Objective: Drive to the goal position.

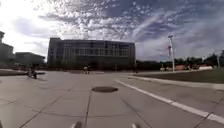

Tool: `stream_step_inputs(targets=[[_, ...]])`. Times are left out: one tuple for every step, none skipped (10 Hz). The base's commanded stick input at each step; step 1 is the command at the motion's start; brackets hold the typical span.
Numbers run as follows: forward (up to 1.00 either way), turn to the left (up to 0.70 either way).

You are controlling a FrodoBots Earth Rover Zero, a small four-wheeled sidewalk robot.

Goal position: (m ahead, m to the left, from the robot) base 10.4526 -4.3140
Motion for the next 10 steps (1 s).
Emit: stream_step_inputs(targets=[[0.7, 0.0], [0.7, 0.0], [0.7, 0.0], [0.7, 0.0], [0.7, 0.0], [0.7, 0.0], [0.7, 0.0], [0.7, 0.0], [0.7, 0.0], [0.7, 0.0]])
